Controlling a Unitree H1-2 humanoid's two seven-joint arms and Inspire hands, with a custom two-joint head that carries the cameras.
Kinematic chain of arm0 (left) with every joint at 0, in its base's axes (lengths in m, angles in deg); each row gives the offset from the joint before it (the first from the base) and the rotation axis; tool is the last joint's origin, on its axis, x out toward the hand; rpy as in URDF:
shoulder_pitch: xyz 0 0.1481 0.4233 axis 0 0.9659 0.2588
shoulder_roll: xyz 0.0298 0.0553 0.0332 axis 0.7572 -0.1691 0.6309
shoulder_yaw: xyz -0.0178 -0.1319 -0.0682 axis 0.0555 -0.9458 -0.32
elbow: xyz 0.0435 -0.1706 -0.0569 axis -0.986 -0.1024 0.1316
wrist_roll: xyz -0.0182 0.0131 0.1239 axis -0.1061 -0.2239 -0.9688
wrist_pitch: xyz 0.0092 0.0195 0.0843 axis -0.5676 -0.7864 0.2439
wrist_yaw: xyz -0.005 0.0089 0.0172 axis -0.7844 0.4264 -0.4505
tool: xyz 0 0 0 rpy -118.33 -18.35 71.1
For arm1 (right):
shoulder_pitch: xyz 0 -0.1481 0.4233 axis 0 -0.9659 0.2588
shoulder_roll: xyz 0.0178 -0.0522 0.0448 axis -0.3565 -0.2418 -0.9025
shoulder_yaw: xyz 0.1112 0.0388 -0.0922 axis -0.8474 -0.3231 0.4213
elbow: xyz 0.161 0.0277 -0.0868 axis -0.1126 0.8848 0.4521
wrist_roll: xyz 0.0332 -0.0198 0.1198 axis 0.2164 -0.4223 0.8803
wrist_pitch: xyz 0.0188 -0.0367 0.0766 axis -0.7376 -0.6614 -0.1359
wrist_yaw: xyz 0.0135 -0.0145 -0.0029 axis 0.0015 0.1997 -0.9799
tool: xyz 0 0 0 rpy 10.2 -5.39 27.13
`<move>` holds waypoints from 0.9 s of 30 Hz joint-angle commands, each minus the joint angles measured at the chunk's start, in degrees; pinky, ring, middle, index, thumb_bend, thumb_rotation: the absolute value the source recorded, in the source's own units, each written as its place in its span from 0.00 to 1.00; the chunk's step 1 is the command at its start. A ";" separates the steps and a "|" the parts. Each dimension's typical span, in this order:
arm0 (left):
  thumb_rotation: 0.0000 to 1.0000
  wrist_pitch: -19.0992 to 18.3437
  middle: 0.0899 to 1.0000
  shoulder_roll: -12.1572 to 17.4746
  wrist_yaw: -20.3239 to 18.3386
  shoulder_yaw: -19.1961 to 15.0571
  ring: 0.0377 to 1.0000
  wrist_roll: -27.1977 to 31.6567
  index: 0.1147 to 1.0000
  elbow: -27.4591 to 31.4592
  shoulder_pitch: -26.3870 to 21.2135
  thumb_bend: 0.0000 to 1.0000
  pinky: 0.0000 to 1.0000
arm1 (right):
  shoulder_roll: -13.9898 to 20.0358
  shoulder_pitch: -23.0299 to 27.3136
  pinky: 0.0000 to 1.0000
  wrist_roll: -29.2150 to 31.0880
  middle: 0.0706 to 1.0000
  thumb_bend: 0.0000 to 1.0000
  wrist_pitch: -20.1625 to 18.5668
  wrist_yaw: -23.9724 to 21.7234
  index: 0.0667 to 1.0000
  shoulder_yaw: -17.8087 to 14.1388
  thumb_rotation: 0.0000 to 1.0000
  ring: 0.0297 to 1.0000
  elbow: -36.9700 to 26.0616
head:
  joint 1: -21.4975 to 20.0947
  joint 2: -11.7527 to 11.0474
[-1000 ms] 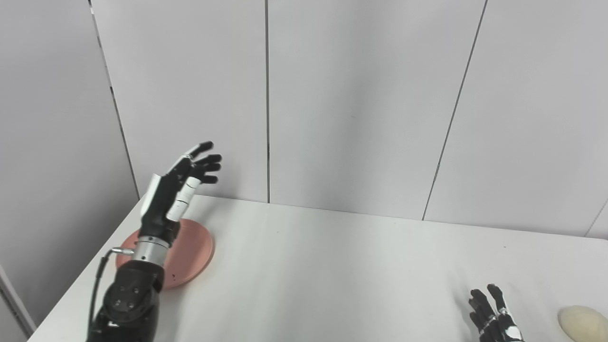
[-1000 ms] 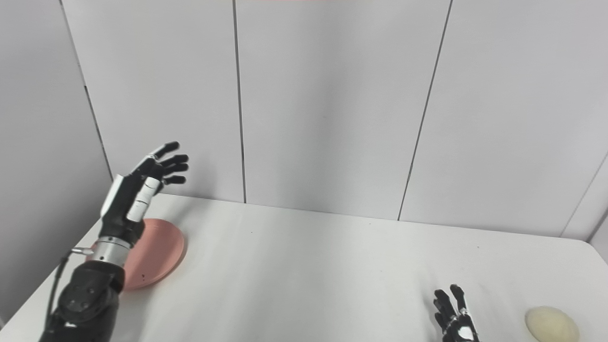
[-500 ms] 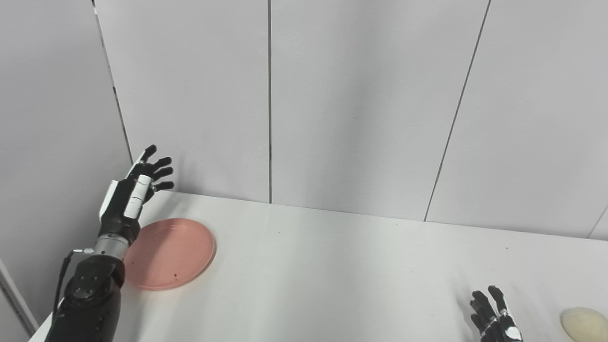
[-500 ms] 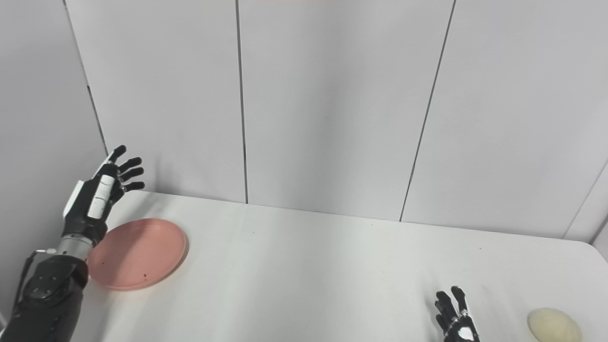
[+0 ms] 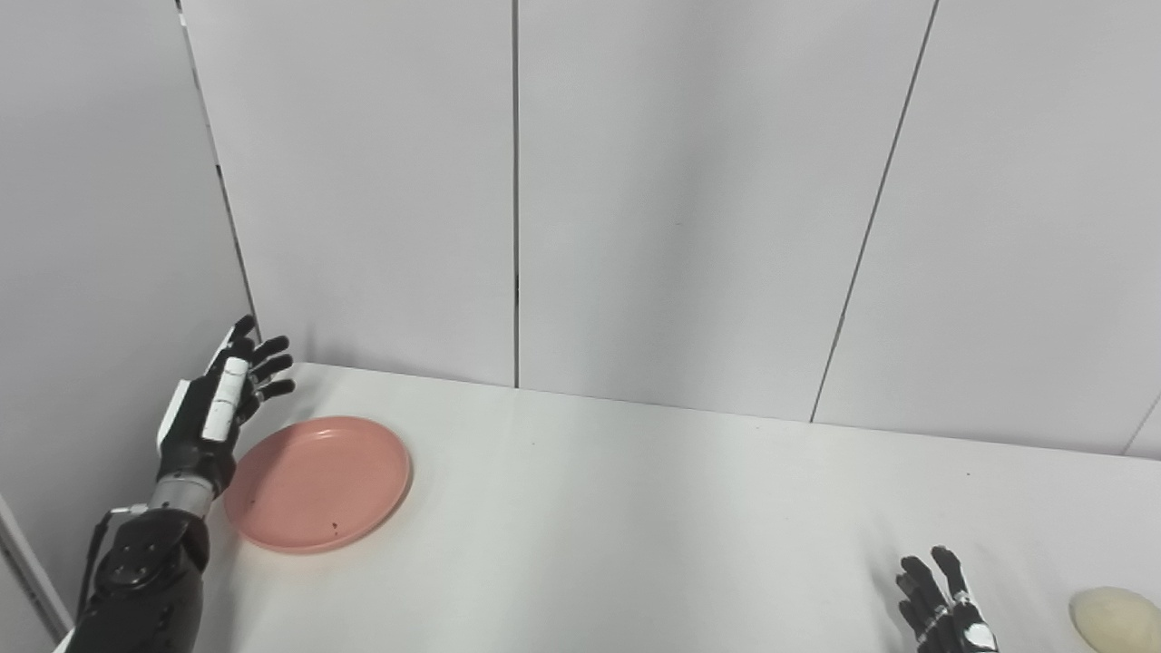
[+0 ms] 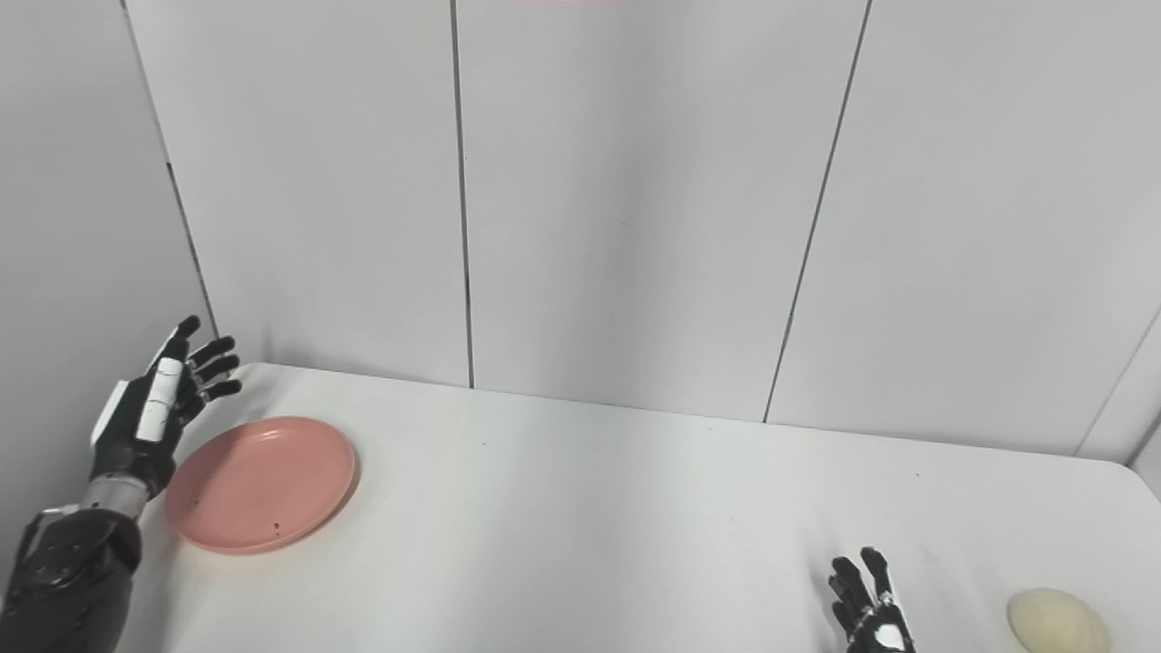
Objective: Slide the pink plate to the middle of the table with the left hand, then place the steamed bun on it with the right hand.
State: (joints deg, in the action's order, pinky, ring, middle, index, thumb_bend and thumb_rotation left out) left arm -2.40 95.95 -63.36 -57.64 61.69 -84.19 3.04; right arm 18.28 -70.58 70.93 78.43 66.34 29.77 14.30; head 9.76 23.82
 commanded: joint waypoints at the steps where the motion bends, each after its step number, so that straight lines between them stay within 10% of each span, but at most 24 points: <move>1: 0.90 3.08 0.81 3.07 -0.80 -0.74 0.82 1.07 0.95 -0.43 -4.32 0.90 0.74 | -0.31 -2.09 1.00 0.12 0.93 0.68 -0.64 0.01 1.00 -0.07 0.95 0.96 1.04 | 0.09 0.10; 27: 0.93 4.18 0.77 3.50 1.60 -0.86 0.79 -1.12 0.93 -12.34 -3.74 0.86 0.72 | -0.36 -2.49 1.00 0.46 0.92 0.69 -0.93 -0.04 0.99 -0.48 0.94 0.95 0.34 | -0.20 0.59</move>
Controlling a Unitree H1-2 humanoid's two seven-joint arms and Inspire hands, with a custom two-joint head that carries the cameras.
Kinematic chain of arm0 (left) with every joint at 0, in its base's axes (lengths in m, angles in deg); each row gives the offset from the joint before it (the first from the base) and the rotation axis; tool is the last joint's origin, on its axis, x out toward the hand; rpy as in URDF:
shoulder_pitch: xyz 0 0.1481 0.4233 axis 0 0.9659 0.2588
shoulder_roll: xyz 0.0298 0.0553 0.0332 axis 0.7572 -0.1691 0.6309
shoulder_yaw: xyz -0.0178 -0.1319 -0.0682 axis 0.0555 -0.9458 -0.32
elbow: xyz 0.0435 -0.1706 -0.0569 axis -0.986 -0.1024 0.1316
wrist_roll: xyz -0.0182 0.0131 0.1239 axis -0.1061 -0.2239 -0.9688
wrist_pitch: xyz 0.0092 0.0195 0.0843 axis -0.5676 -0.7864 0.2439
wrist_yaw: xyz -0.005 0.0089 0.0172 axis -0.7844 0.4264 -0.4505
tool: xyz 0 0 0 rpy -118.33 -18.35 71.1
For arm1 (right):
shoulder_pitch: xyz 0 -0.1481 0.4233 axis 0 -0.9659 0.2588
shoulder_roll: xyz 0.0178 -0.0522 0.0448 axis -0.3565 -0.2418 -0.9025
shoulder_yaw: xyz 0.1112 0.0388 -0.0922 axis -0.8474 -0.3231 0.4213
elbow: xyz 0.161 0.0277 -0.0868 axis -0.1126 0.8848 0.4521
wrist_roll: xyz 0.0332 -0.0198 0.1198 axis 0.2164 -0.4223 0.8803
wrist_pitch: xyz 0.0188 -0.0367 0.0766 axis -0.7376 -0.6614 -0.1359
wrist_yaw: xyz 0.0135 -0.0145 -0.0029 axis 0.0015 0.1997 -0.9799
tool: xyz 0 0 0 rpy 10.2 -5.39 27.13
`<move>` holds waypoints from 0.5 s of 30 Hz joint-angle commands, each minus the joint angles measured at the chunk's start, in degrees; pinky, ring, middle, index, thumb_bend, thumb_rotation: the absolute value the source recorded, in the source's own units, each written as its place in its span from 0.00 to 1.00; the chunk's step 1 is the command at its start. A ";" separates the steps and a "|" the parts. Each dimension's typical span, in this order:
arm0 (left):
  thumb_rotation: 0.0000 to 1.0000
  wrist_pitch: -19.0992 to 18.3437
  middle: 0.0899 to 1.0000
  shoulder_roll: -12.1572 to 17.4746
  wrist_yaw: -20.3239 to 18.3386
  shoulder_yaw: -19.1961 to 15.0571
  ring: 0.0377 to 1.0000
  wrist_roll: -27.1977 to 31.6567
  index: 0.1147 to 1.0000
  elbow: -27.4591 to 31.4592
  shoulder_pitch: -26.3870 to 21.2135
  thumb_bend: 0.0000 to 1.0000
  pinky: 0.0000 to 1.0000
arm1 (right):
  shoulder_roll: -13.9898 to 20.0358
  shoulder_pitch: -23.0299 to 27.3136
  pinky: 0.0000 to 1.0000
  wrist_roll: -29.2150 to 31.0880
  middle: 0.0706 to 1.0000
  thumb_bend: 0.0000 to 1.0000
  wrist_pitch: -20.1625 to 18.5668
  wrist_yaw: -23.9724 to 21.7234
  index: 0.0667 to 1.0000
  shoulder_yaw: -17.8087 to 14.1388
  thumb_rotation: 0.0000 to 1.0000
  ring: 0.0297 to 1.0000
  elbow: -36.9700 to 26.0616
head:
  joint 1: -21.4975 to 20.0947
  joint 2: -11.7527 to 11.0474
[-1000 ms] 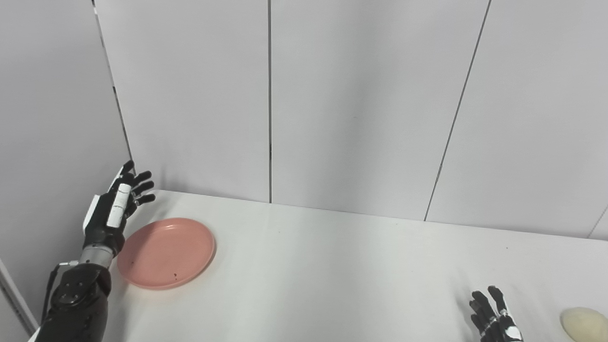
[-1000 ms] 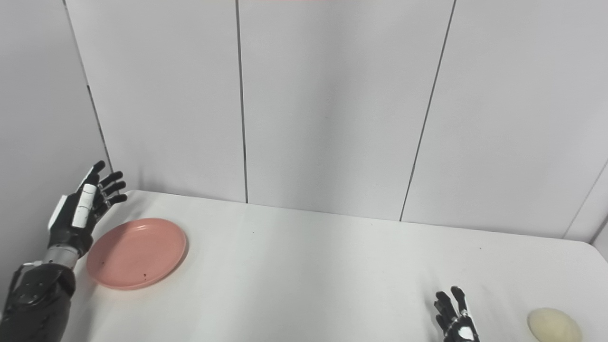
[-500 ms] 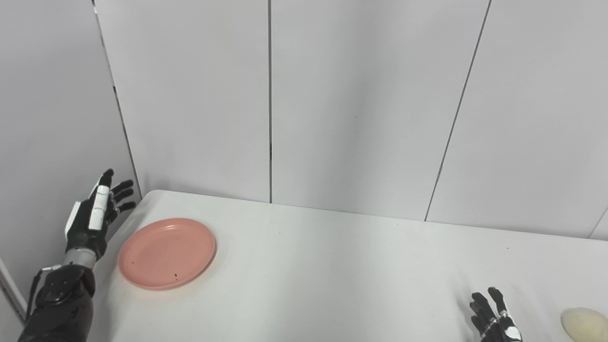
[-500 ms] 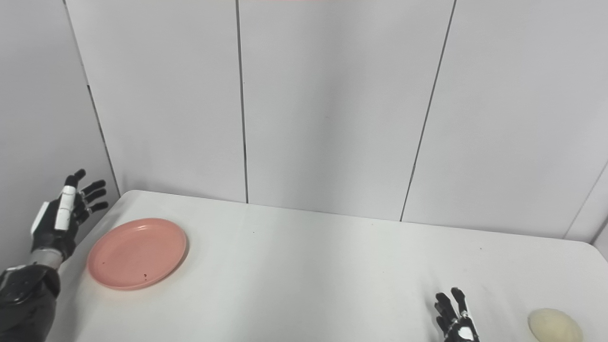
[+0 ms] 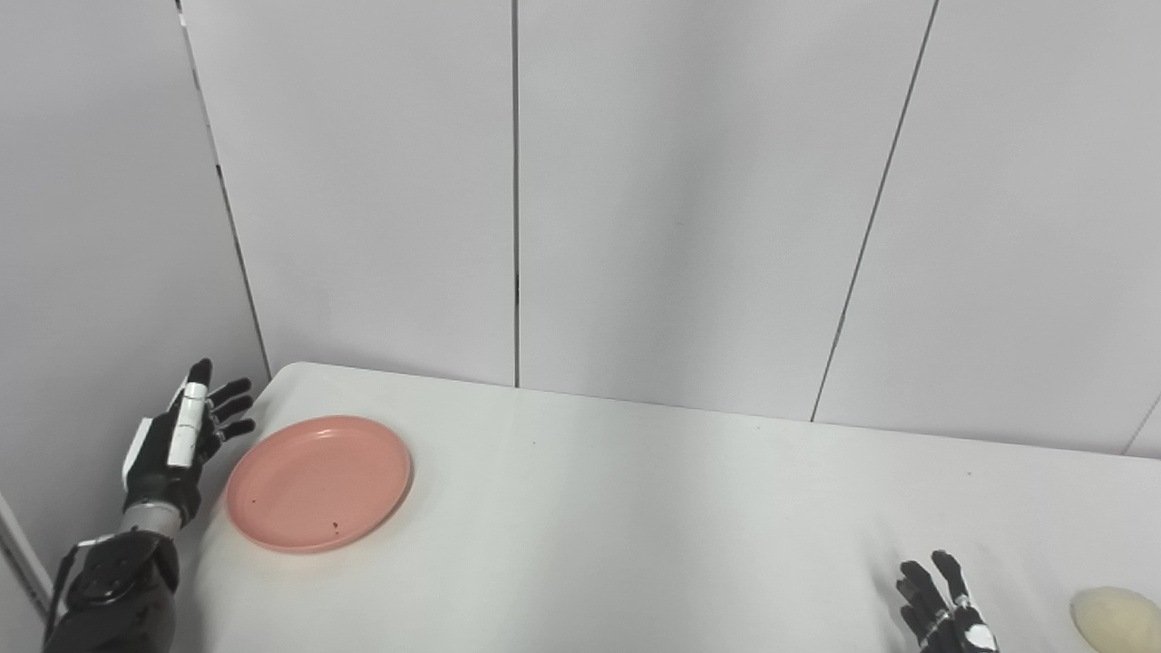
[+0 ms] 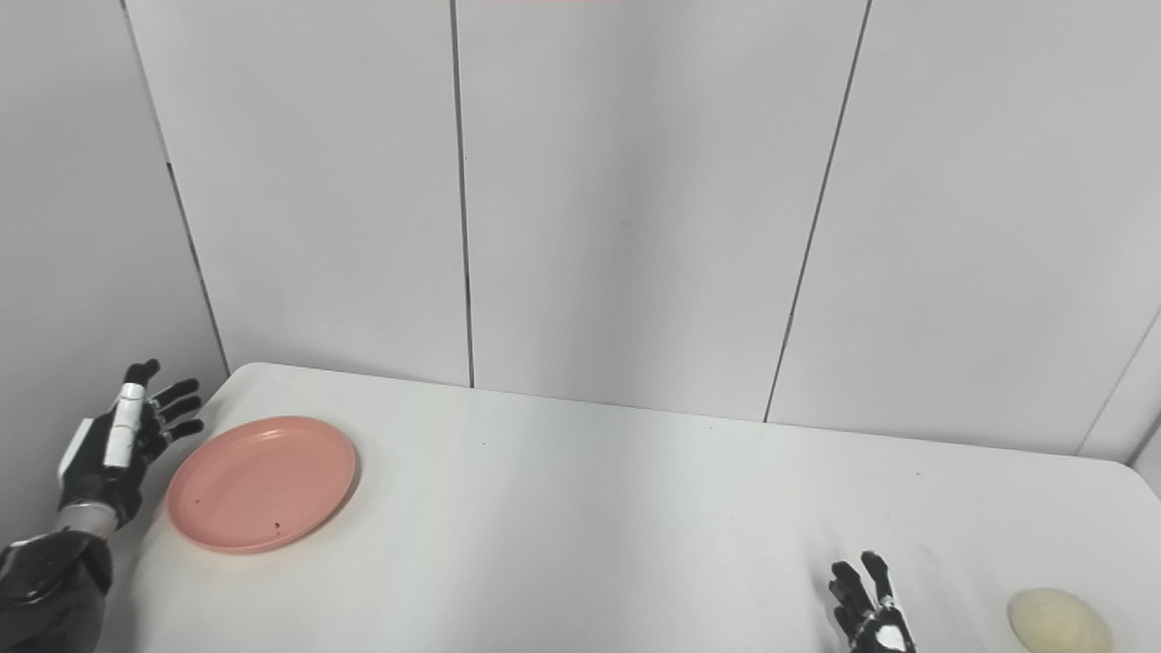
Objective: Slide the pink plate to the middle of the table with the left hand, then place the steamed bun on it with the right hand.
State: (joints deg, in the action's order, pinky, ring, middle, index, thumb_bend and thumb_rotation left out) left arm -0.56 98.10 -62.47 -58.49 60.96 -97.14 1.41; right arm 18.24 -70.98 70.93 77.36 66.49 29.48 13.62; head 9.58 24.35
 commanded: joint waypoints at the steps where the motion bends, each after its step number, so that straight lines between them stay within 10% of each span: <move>1: 0.93 2.33 0.77 1.14 0.90 0.13 0.79 -0.57 0.93 0.66 -1.85 0.87 0.72 | -0.34 -2.02 1.00 0.66 0.92 0.69 0.38 -0.36 0.99 -0.21 0.94 0.95 1.21 | -0.26 0.02; 8: 0.89 2.32 0.76 -0.34 0.97 0.94 0.79 -1.04 0.94 0.71 -0.68 0.97 0.70 | -0.72 -1.83 1.00 1.17 0.92 0.71 0.65 -0.38 0.98 -0.34 0.92 0.95 1.42 | -0.50 -0.09; 15: 0.88 2.29 0.76 -1.92 1.00 1.78 0.78 -1.27 0.92 3.10 0.64 0.88 0.67 | -0.82 -1.83 1.00 1.41 0.91 0.71 1.41 -0.94 0.98 -0.24 0.92 0.94 1.58 | -0.88 0.10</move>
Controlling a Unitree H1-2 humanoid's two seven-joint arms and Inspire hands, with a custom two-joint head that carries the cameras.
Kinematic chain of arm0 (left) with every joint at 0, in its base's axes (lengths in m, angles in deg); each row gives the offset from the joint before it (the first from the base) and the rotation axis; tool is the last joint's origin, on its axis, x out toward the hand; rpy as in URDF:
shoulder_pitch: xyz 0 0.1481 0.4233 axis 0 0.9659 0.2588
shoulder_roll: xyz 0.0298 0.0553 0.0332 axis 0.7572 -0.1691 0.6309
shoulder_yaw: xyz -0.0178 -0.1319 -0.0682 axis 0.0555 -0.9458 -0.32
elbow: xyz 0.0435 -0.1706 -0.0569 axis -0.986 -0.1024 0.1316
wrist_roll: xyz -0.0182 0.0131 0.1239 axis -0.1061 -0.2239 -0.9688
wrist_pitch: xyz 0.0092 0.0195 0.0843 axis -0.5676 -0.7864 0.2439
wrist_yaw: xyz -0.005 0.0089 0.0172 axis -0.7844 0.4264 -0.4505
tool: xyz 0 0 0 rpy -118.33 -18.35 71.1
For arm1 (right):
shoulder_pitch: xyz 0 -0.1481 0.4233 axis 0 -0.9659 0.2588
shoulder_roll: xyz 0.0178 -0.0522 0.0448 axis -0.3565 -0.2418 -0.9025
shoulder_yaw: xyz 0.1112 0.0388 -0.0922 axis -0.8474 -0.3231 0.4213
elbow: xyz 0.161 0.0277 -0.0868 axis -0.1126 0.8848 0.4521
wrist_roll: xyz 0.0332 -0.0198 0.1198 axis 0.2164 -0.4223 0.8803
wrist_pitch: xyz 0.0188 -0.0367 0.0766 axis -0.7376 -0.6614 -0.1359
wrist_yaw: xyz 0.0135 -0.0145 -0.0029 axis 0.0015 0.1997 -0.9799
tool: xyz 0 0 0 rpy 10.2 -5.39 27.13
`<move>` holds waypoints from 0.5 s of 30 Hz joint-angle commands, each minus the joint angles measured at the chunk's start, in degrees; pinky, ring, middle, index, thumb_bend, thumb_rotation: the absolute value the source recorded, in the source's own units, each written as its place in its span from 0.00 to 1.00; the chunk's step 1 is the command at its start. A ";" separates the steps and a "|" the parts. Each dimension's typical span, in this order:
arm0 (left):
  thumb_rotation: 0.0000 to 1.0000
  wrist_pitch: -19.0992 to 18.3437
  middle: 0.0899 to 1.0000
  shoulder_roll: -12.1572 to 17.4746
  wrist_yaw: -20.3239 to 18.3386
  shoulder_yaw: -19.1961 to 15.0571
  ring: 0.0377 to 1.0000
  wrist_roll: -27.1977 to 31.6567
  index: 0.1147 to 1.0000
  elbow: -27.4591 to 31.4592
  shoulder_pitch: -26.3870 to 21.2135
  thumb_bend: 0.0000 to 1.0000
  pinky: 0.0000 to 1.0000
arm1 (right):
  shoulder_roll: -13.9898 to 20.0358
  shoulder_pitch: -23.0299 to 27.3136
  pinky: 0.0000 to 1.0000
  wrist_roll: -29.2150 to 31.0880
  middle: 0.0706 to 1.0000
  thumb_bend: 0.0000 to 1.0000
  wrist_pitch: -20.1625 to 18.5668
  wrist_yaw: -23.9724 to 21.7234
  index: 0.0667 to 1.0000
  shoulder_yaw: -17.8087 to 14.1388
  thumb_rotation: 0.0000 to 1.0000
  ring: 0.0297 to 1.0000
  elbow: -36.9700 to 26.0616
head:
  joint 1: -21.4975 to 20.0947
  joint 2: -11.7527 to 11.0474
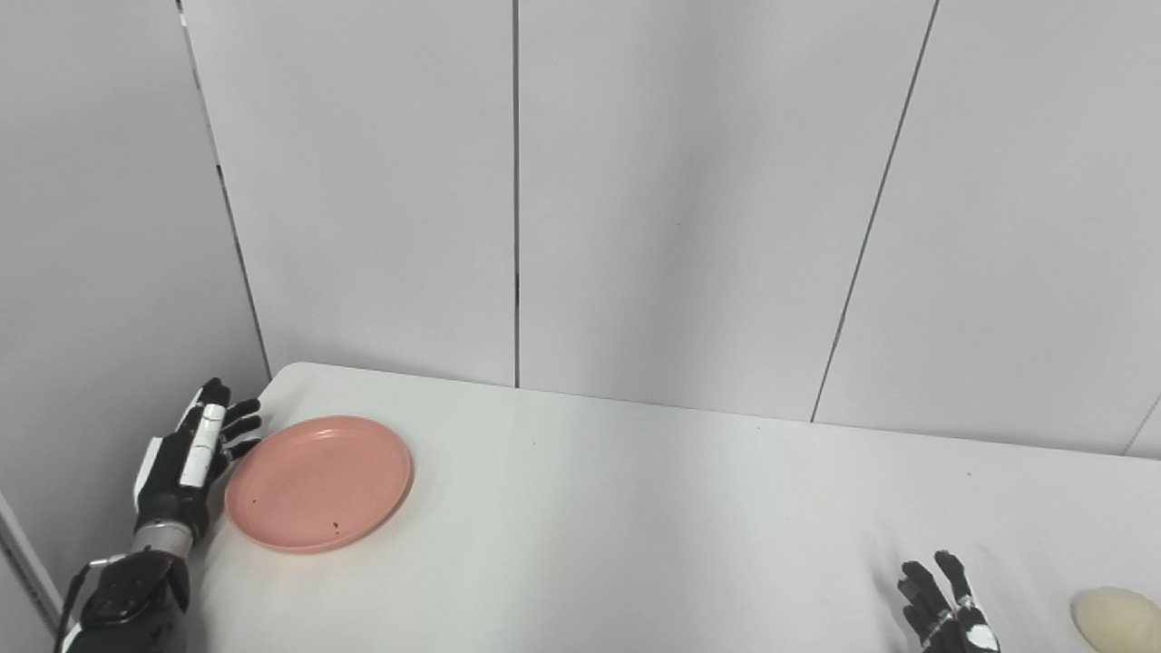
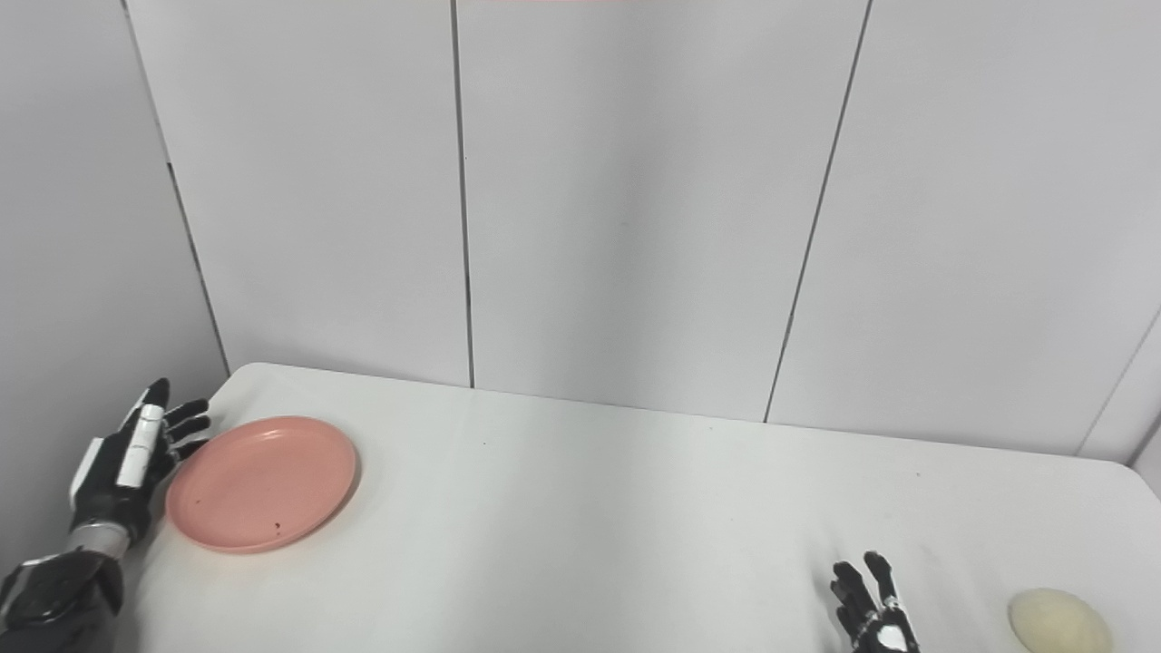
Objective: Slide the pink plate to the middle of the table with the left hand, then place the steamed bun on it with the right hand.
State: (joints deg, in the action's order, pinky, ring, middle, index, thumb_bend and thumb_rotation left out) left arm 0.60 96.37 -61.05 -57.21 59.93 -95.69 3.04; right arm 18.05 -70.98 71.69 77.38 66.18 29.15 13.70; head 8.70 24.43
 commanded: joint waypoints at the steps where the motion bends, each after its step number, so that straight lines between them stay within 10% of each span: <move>1: 0.88 1.08 0.77 -0.53 -0.45 0.64 0.78 -0.10 0.92 2.41 -0.72 0.87 0.67 | -0.60 -1.80 1.00 0.62 0.91 0.71 1.49 -0.72 0.98 0.12 0.92 0.94 1.59 | -0.03 0.01; 15: 0.89 -2.24 0.77 -3.48 -2.27 1.84 0.80 0.81 0.94 13.12 2.09 0.85 0.71 | -0.77 -1.88 0.98 0.20 0.90 0.71 1.26 -0.67 0.97 0.16 0.92 0.92 1.42 | -0.53 0.15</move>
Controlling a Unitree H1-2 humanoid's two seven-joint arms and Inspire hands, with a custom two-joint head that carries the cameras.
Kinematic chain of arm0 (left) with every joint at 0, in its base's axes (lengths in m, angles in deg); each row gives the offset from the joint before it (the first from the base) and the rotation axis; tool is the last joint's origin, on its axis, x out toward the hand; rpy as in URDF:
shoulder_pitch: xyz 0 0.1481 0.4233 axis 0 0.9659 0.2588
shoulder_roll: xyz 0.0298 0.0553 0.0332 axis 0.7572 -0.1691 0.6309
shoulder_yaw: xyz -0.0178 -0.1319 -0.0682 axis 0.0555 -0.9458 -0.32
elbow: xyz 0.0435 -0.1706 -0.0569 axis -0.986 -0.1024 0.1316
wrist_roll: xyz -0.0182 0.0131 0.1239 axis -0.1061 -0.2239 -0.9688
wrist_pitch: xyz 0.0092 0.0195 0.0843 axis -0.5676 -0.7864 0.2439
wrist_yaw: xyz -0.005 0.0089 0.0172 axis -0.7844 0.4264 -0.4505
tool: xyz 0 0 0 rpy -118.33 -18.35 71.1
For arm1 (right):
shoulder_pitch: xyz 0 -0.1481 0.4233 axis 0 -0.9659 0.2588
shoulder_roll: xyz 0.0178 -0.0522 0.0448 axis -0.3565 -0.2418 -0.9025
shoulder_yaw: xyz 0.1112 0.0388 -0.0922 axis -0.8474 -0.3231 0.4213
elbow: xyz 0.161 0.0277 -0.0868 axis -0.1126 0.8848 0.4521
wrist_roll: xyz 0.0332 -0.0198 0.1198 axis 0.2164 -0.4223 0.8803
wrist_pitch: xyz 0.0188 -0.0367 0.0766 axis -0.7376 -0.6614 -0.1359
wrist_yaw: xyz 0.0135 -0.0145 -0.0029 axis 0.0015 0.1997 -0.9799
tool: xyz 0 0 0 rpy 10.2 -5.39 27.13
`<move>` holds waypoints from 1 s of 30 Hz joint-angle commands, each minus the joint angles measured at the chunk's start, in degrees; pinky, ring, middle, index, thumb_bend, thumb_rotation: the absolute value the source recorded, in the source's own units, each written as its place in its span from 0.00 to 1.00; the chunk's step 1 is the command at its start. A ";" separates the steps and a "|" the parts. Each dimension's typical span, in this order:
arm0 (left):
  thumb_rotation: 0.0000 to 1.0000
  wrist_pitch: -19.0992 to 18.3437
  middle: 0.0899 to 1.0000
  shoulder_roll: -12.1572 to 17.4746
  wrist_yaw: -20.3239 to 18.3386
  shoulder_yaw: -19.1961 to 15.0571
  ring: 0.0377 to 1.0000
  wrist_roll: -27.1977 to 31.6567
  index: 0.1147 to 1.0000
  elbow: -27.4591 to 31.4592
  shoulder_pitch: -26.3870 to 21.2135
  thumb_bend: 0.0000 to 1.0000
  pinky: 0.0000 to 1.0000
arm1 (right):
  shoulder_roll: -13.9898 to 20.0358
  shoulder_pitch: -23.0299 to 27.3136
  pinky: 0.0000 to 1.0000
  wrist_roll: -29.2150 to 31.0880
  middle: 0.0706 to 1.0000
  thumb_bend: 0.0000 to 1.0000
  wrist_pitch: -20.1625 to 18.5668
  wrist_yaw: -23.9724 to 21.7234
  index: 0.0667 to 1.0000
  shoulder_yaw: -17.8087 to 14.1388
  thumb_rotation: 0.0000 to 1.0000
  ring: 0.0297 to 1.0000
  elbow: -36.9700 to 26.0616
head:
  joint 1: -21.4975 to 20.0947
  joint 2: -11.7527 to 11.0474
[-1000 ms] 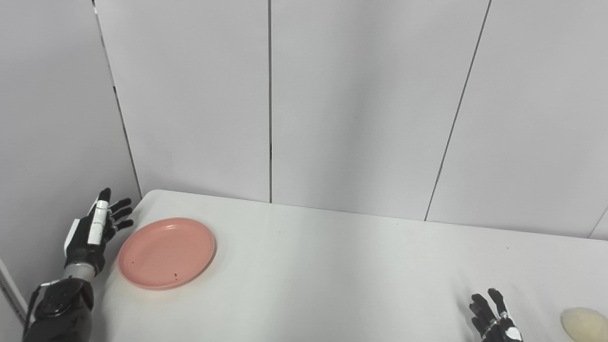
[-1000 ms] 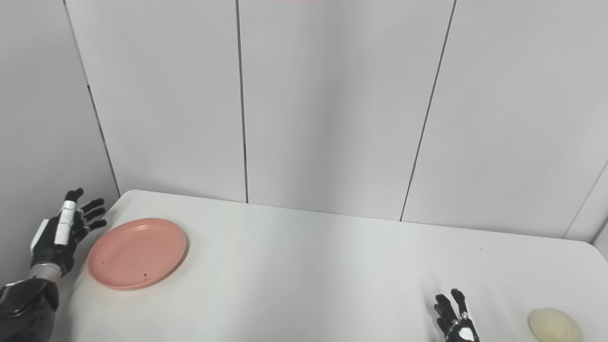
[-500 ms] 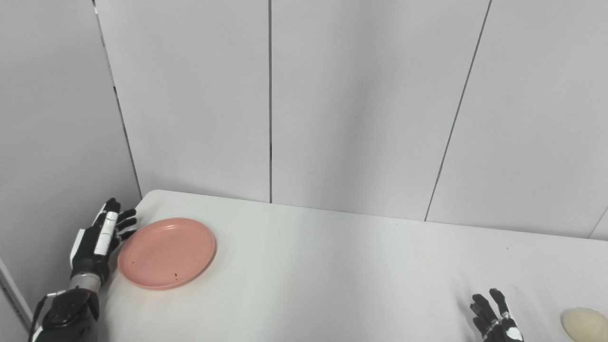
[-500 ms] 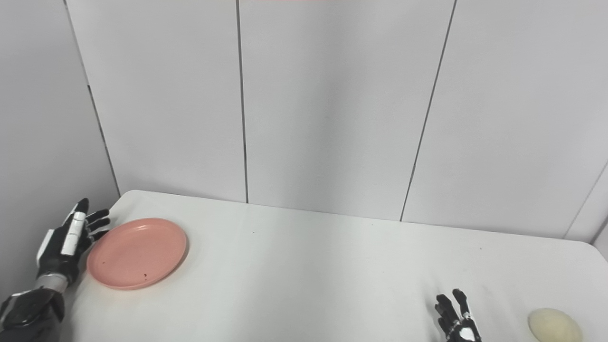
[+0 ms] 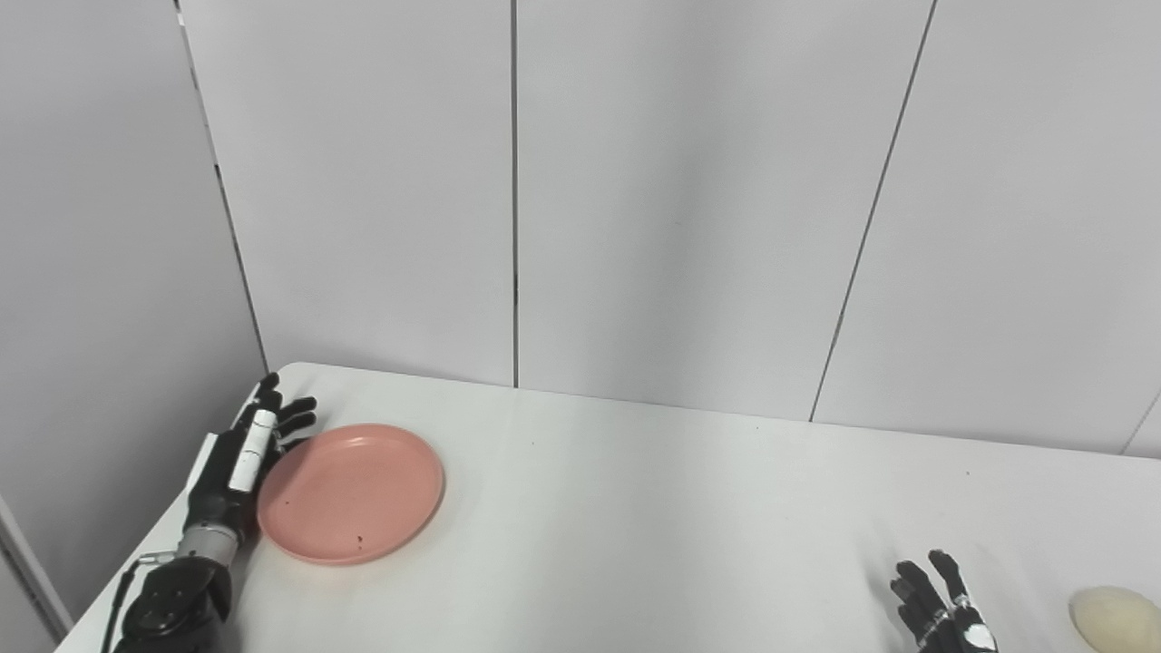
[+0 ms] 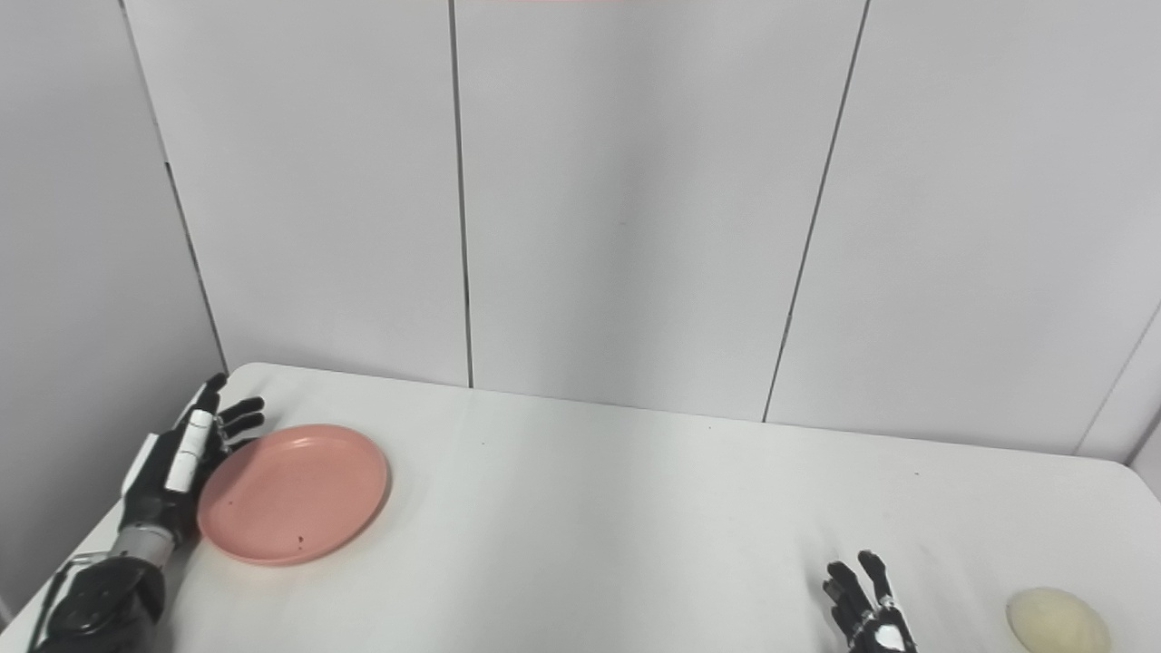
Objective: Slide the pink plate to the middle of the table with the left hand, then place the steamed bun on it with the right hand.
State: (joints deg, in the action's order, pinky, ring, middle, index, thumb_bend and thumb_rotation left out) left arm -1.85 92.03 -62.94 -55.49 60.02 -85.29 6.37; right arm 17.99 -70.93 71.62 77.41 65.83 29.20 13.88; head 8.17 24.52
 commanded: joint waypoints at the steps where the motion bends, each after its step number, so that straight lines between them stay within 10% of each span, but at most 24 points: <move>1: 0.89 -0.33 0.77 0.68 -0.40 0.21 0.80 0.67 0.94 3.77 -0.99 0.85 0.71 | -0.71 -1.98 0.98 0.24 0.90 0.71 1.19 -0.31 0.97 0.12 0.92 0.92 1.16 | -0.01 0.07; 15: 0.89 -8.19 0.75 -4.01 1.40 2.77 0.79 -0.68 0.91 16.15 1.19 0.81 0.70 | -0.92 -1.83 0.99 -0.22 0.91 0.71 2.10 -0.56 0.98 0.26 0.93 0.93 1.78 | -0.51 0.26; 30: 0.91 -11.25 0.78 -7.28 2.44 6.22 0.81 -3.08 0.91 17.14 1.14 0.90 0.71 | -1.15 -1.77 0.99 -0.61 0.90 0.72 2.35 -0.62 0.96 0.50 0.92 0.93 1.98 | -1.21 0.43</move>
State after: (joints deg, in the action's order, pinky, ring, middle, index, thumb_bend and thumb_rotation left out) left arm -13.26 84.73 -60.47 -49.57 57.39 -69.72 9.30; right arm 17.81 -70.94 70.56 77.48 65.78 29.38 13.94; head 6.94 24.87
